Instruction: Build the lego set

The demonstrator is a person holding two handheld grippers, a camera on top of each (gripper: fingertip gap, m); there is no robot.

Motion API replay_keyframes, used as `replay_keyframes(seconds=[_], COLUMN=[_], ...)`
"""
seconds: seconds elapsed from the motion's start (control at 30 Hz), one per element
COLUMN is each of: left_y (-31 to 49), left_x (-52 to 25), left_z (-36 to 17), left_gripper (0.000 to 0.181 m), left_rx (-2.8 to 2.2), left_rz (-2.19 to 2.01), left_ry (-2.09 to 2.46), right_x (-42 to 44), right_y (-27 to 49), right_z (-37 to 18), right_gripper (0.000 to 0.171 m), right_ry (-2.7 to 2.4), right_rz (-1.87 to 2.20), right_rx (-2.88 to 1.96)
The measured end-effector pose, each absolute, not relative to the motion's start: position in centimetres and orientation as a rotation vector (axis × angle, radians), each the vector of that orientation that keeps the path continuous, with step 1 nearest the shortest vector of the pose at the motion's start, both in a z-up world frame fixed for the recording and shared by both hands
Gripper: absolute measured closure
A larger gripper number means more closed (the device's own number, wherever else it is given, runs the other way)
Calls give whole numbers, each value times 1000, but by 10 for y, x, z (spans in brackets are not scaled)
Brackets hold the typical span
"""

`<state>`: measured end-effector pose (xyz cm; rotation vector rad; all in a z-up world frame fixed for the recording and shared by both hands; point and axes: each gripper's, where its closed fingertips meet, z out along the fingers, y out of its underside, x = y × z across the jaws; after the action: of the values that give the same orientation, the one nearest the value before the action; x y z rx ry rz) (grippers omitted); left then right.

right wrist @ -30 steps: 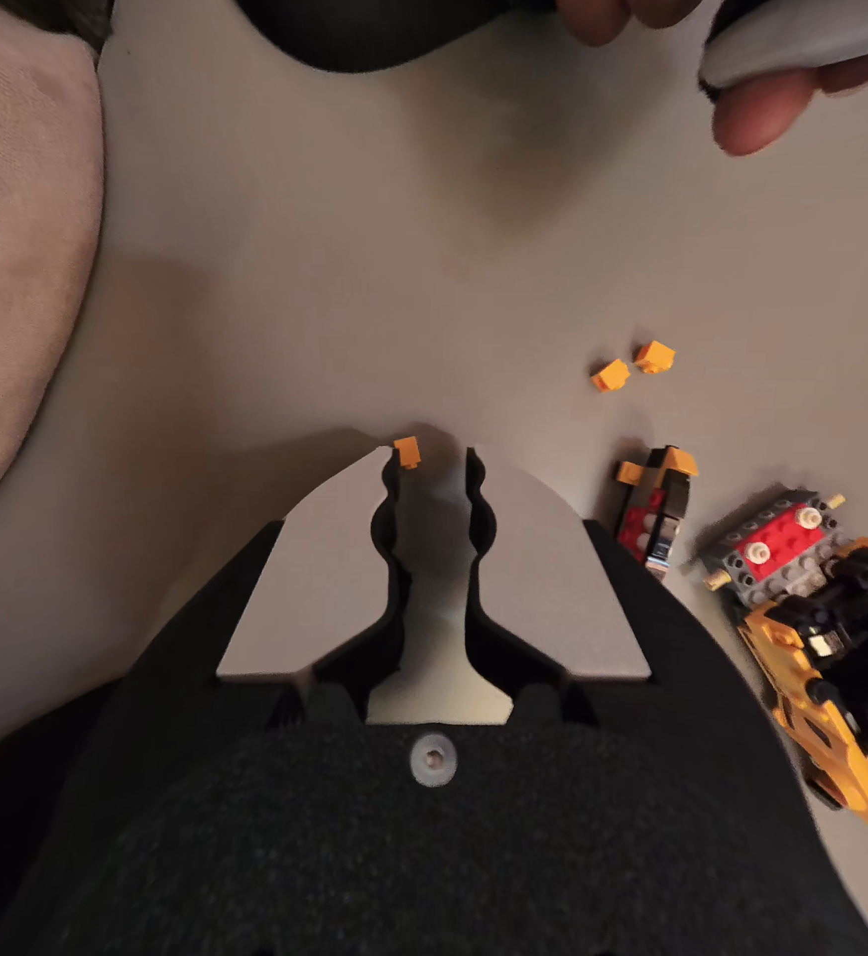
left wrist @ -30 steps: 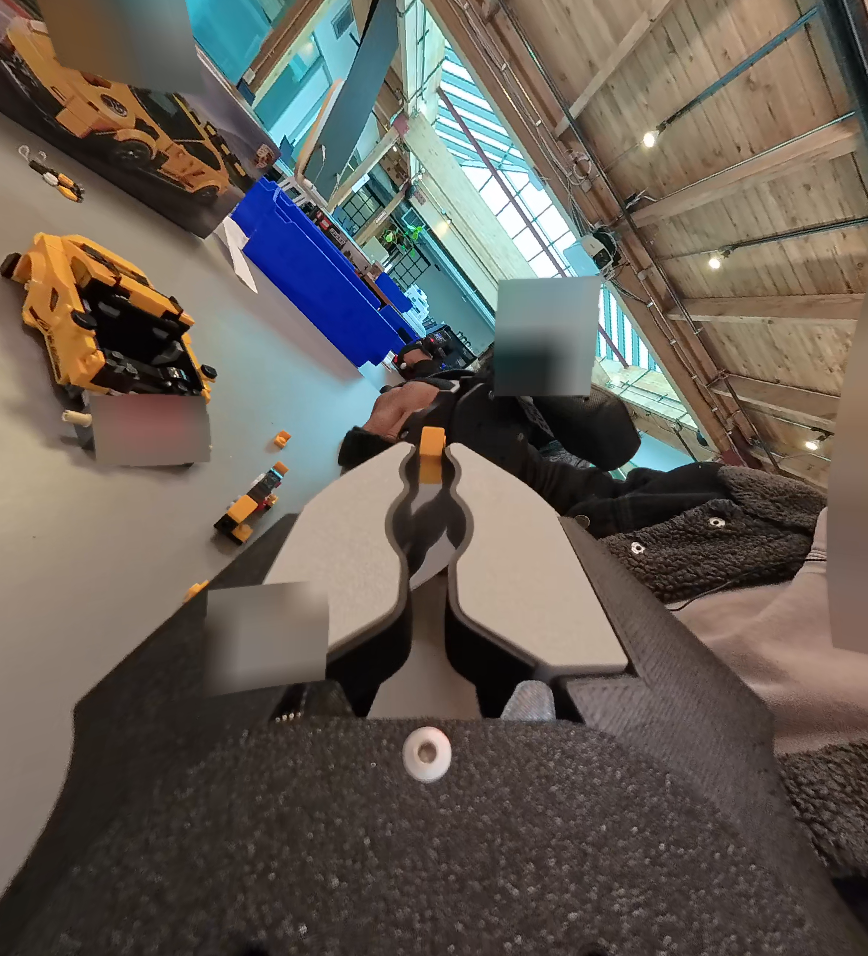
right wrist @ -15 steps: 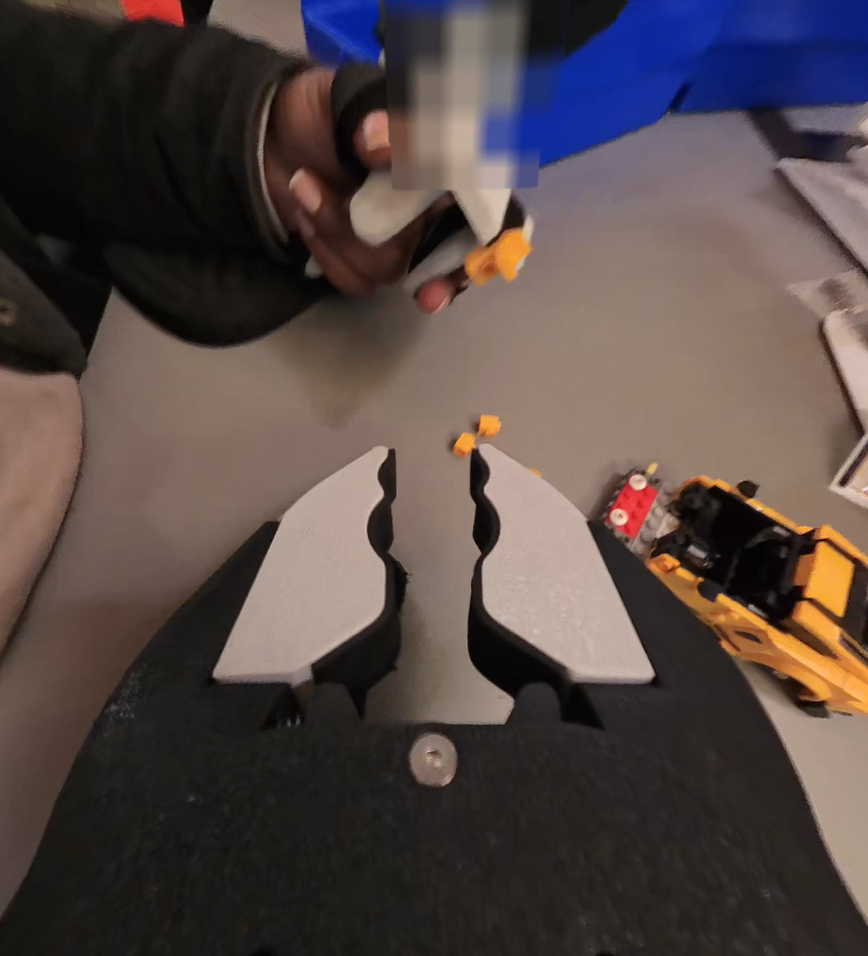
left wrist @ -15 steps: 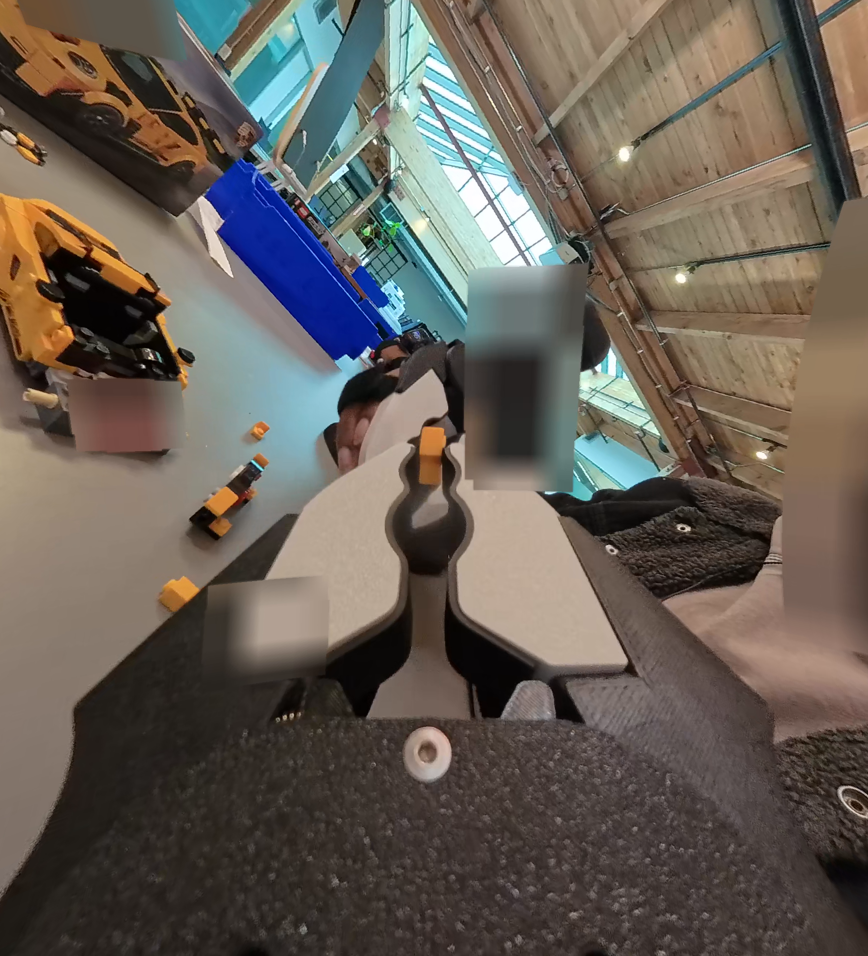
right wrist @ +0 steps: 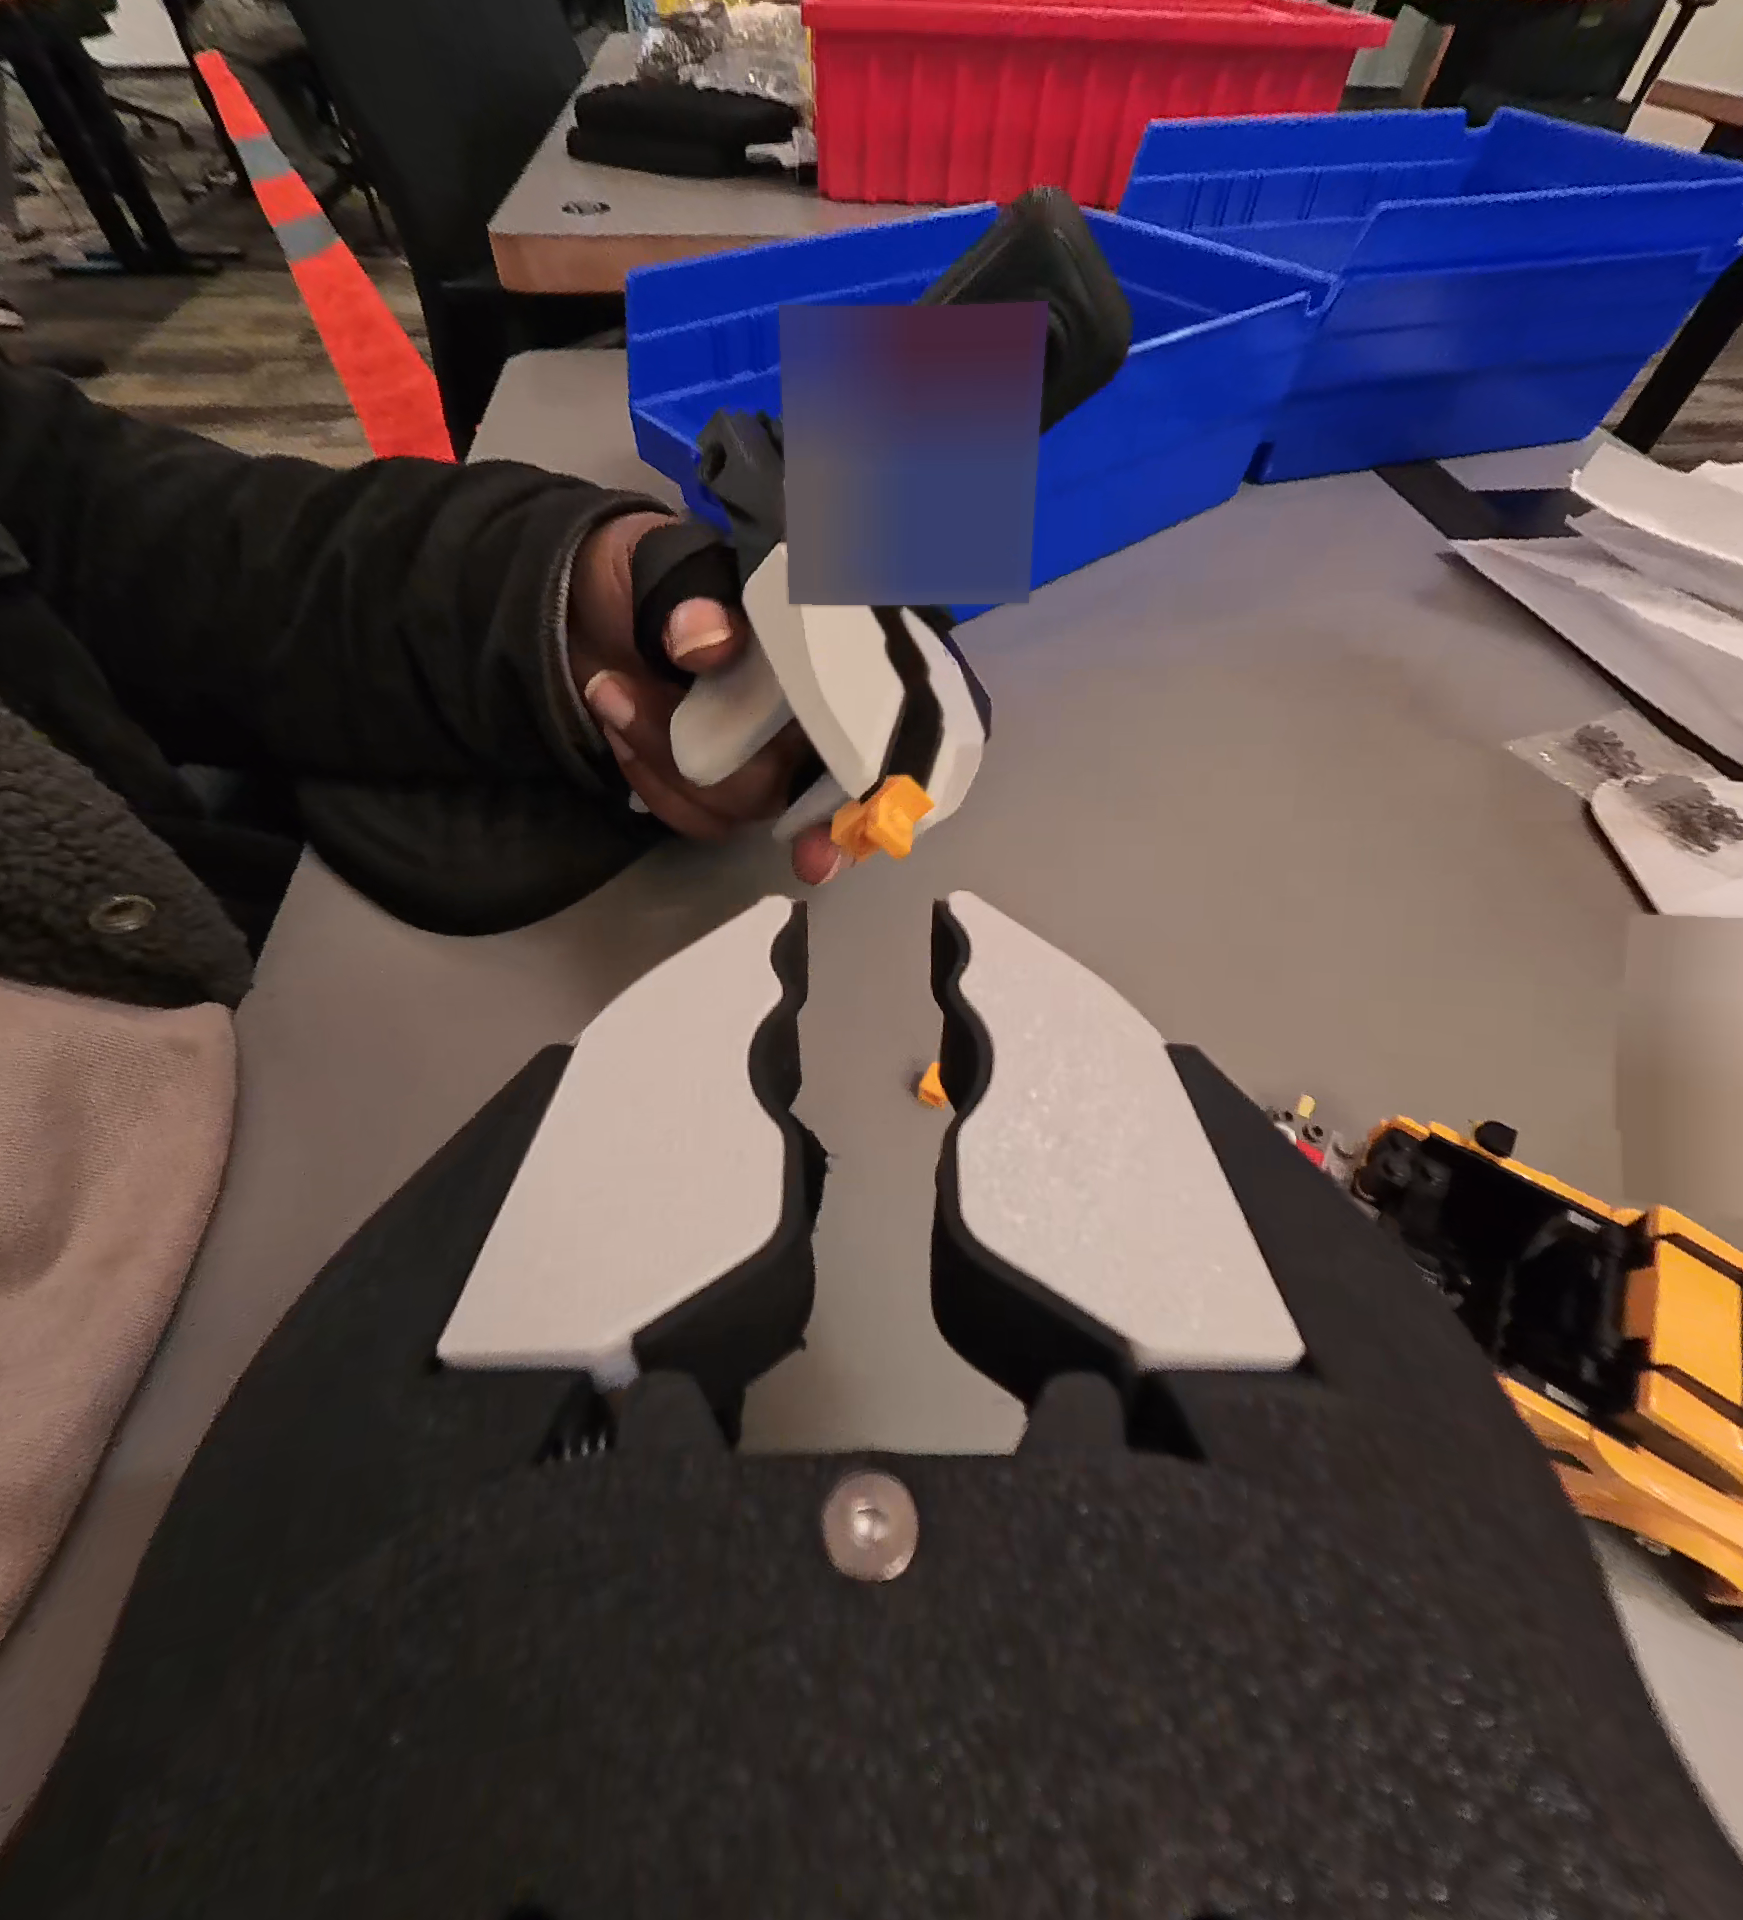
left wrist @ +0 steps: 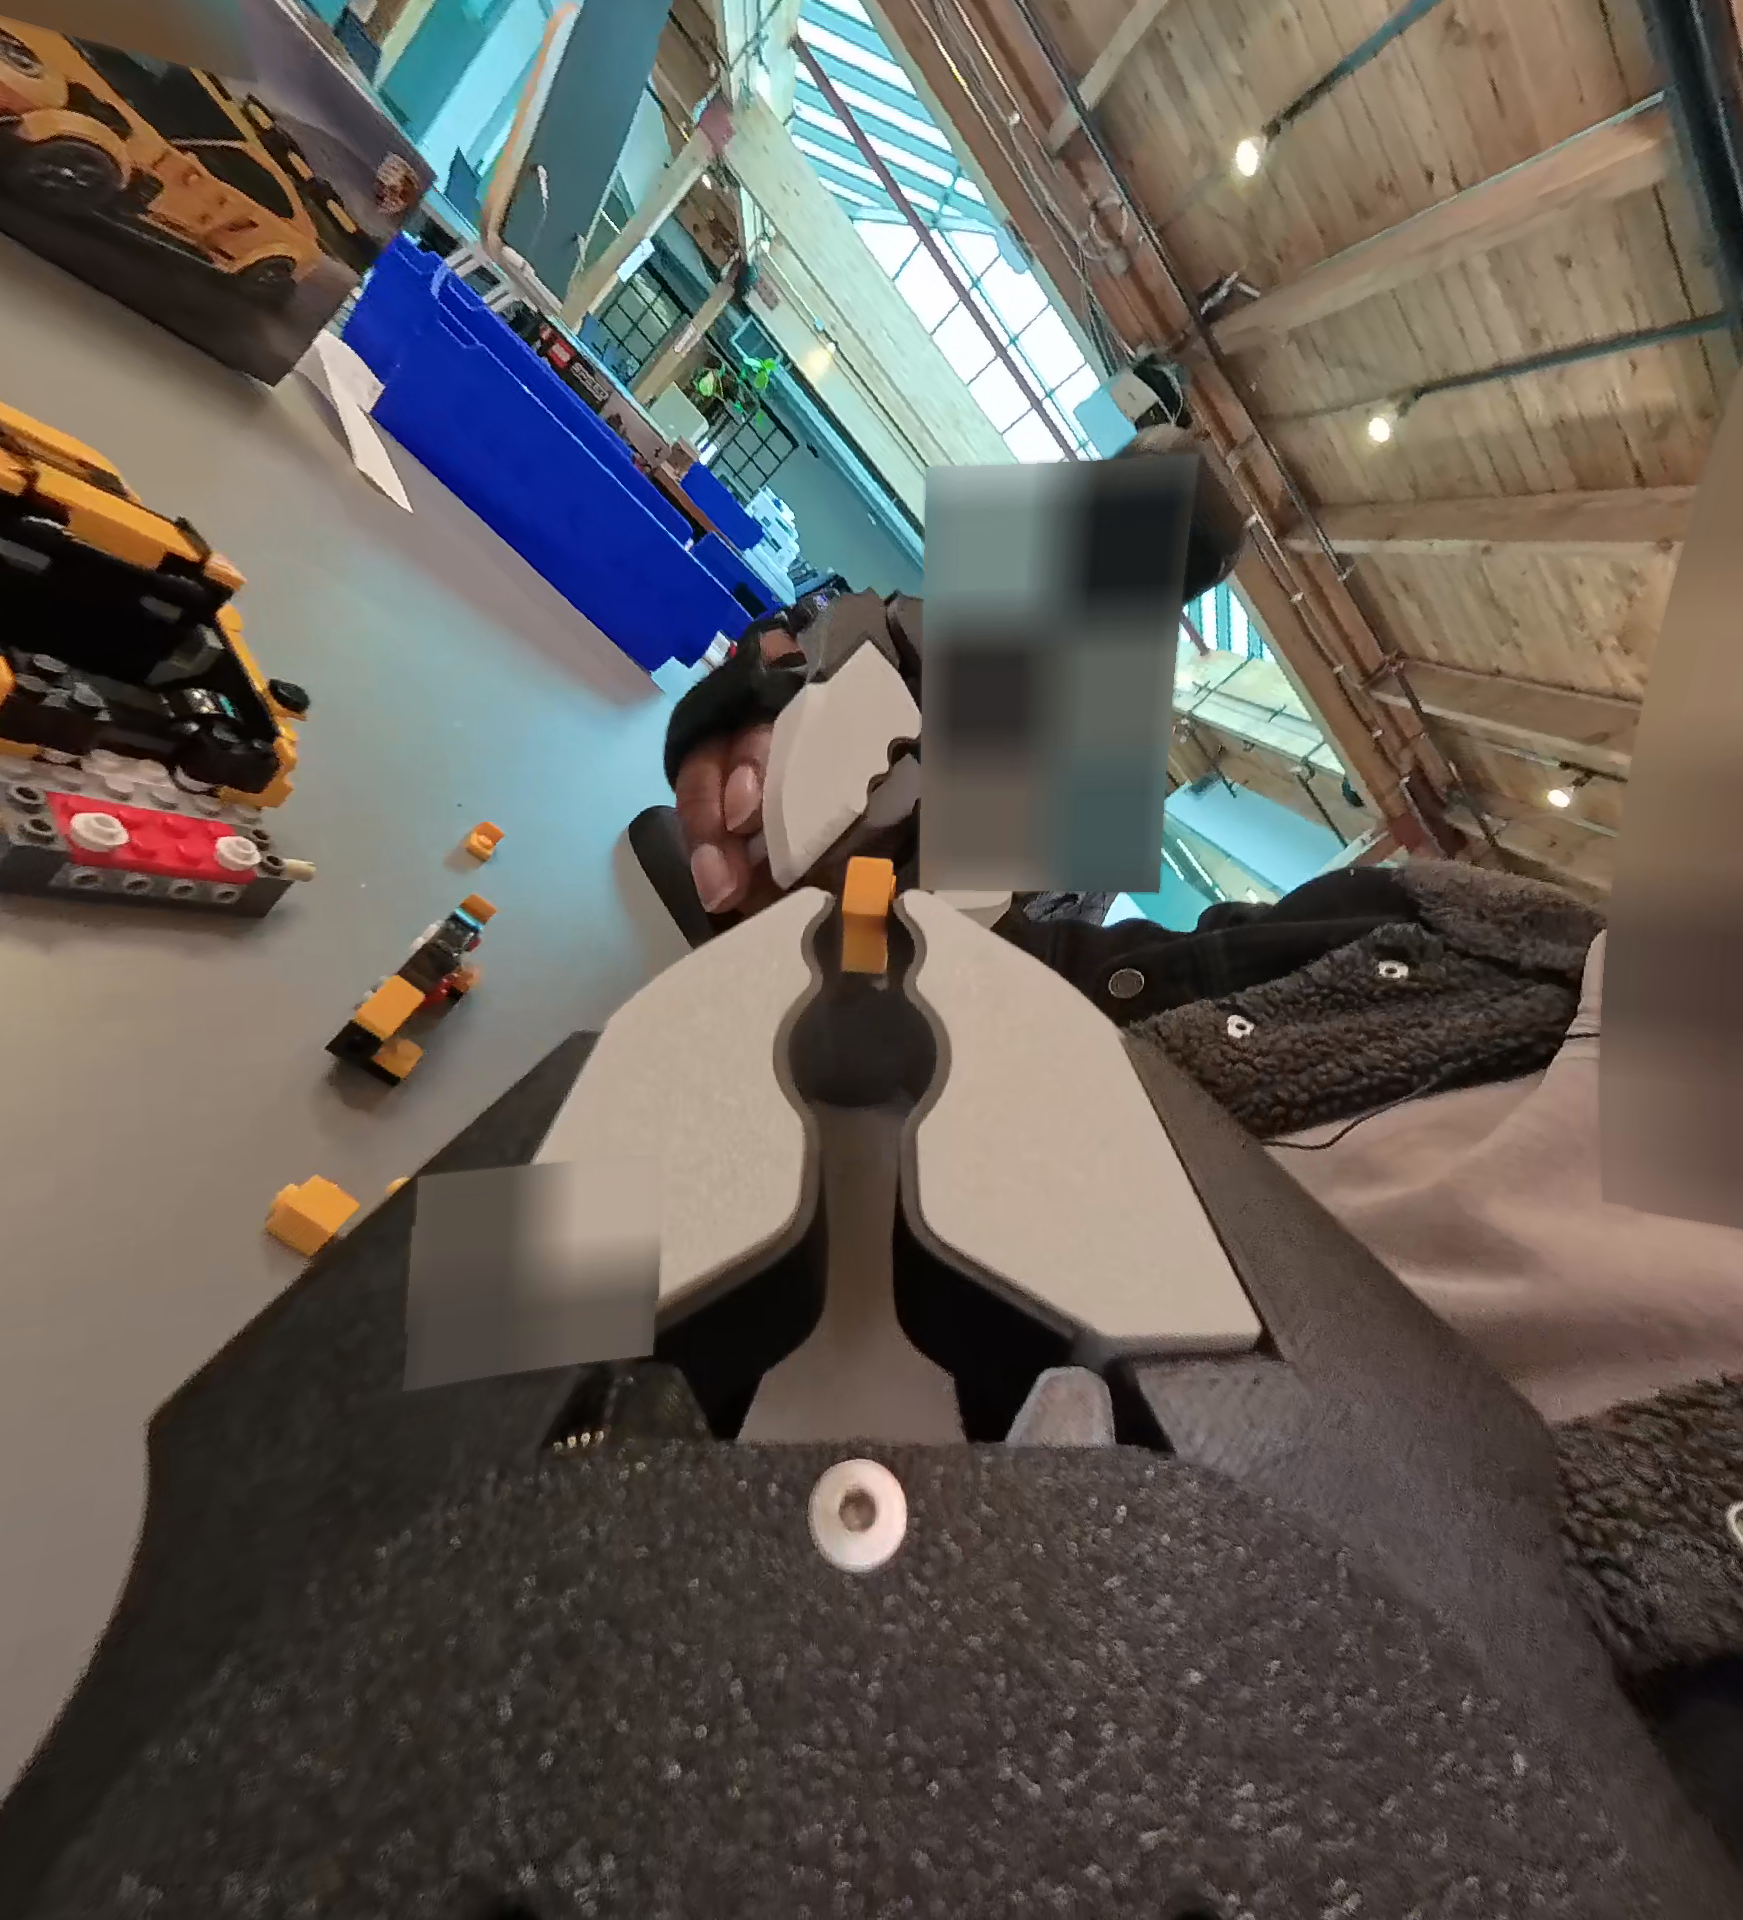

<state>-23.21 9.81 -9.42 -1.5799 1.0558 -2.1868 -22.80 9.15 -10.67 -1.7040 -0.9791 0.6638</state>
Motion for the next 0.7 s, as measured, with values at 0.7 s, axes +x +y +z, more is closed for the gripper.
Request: replay_keyframes(seconds=[0.7], left_y=[79], left_x=[-230], left_z=[-99], left_gripper=[173], left_rx=[-1530], left_rz=[-2081], left_ry=[1242], right_x=[-237], right_y=[81], right_z=[-103], right_gripper=[157], right_ry=[-982], right_rz=[786], right_rx=[-1670])
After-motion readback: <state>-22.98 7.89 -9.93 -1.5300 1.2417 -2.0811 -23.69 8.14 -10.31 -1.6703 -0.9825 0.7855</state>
